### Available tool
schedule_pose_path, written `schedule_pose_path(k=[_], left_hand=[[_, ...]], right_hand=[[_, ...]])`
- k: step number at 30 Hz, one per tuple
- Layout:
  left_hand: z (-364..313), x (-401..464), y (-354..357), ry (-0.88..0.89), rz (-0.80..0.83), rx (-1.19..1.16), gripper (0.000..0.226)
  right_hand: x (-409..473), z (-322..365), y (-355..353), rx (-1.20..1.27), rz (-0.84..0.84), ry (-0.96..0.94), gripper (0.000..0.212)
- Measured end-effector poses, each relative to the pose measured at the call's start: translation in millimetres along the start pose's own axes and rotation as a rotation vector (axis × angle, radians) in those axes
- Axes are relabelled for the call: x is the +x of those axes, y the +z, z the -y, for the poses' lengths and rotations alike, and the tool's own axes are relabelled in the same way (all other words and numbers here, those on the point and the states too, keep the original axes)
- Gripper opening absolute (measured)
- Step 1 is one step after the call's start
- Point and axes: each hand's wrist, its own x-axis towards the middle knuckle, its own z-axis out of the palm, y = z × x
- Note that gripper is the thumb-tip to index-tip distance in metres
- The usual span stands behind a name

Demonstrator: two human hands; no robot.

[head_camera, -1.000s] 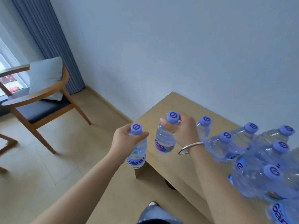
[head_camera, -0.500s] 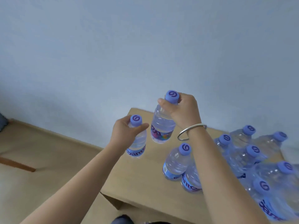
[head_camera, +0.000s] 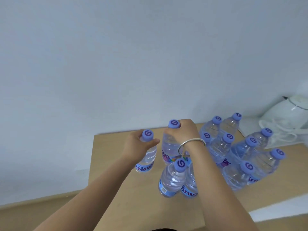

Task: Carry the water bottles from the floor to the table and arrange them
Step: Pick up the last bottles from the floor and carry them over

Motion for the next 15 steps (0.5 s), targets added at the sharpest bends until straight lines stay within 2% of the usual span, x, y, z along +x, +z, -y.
schedule_pose_path(k=[4,7,11,15], left_hand=[[8.5,5.9,6.2,-0.033,0.063,-0.005,0.020],[16.4,3.4,11.1,-0.029,0.098,0.015,0.024],[20.6,1.3,9.9,0.008,0.118,0.040,0.029],[28.0,-3.9,4.2,0.024,0.085,0.051,0.017]], right_hand=[[-2.3,-12.4,6.6,-0.129,0.052,0.064,0.042],[-8.7,-22.3,6.7,-0.125,0.109,0.097,0.033],[-12.5,-27.6,3.0,-0.126,0.094,0.096,0.041],[-17.2,-28.9,4.7,-0.186,0.081,0.090,0.046]])
